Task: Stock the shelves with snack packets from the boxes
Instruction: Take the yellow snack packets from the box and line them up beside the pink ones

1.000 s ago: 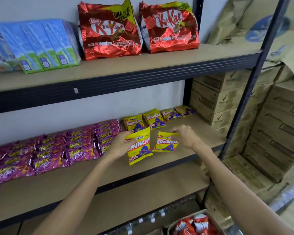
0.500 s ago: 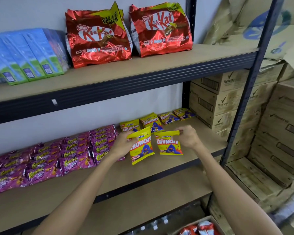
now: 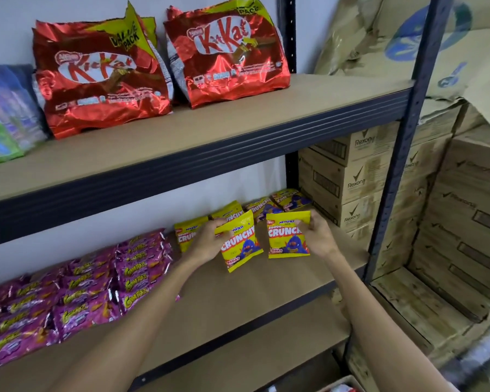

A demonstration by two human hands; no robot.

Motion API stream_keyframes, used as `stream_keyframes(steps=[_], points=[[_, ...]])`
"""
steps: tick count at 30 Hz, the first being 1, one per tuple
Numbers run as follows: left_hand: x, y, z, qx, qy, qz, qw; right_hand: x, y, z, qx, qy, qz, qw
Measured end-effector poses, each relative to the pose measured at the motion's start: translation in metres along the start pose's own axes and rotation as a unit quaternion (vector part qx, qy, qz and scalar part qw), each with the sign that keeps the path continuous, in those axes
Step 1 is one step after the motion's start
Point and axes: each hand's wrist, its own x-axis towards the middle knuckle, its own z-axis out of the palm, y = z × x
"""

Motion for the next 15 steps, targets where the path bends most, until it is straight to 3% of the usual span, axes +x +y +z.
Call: stream_keyframes(steps=[15], points=[[0.132, 0.048, 0.062, -0.056, -0.054, -0.032, 0.996, 0.099, 0.029, -0.034, -0.001, 0.093, -0.003, 0.996]])
